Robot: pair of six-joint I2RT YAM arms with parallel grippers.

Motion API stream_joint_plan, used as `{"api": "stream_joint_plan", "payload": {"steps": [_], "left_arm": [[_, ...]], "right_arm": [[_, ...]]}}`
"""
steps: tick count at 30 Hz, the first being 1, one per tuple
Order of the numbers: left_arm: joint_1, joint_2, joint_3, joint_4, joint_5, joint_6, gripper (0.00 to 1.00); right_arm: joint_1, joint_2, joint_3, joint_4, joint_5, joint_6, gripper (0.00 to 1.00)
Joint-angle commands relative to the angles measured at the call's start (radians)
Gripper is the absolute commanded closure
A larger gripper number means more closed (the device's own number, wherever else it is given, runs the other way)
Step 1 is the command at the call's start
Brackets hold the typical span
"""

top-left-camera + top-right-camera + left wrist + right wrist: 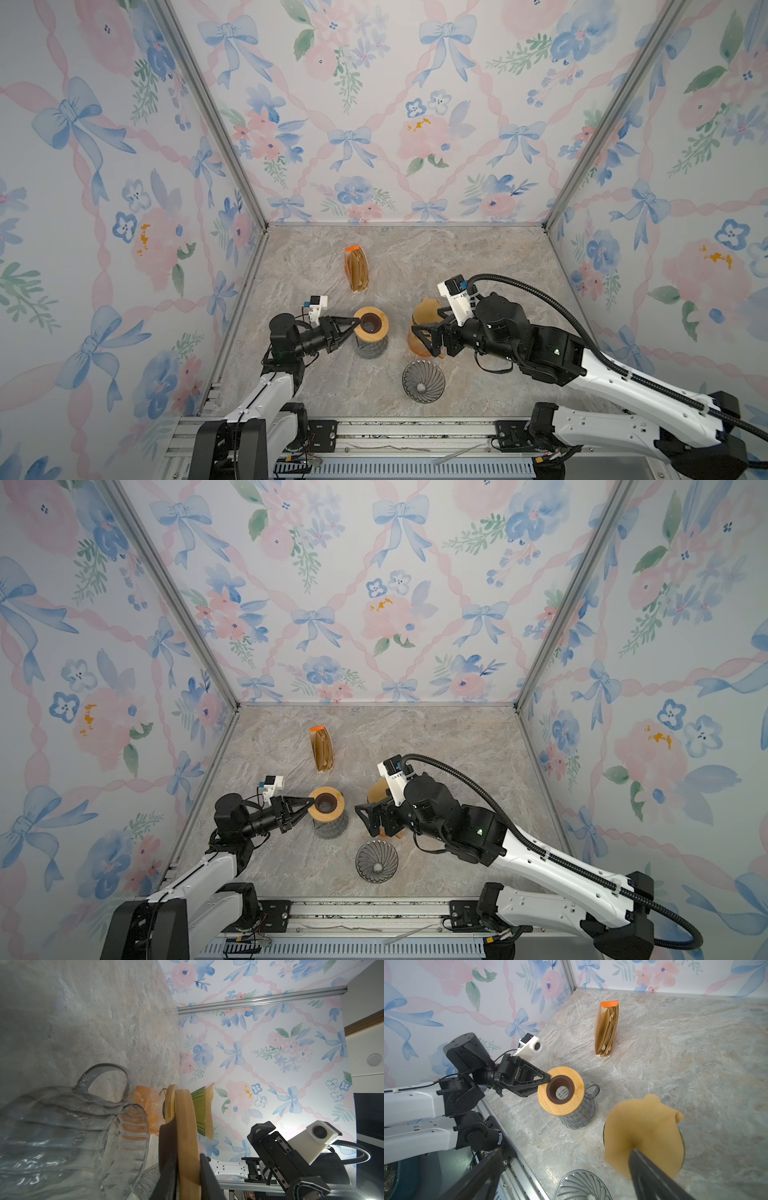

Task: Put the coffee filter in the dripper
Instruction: 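Lower the wooden ring onto the glass pitcher mouth with the left gripper and release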

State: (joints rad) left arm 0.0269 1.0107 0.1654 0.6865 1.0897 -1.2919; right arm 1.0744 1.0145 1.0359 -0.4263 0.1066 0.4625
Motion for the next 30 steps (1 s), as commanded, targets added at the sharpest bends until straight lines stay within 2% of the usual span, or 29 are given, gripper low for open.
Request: {"api": "stream_joint_plan", "payload": {"steps": [1, 17, 25, 30], "left_arm": [[0.008, 0.02, -0.012, 0.022, 0.016, 0.036, 0.79], [0.021, 0.046, 0.024, -0.172, -0.03, 0.151, 0.78], [0.031, 0.037, 0.038, -0.223, -0.038, 0.177, 0.67], [0.049, 0.0, 0.091, -0.387, -0.061, 0.267, 0.64]], "right_arm": [[0.01, 0.003, 0.033, -0.034, 0.021, -0.008, 0.04], [0.01, 0.013, 0.035, -0.054, 0.023, -0.016, 0.04], [0.01, 0.009, 0.026, -0.057, 0.03, -0.017, 0.04], [0.009, 0.003, 0.021, -0.059, 0.034, -0.015, 0.04]]}}
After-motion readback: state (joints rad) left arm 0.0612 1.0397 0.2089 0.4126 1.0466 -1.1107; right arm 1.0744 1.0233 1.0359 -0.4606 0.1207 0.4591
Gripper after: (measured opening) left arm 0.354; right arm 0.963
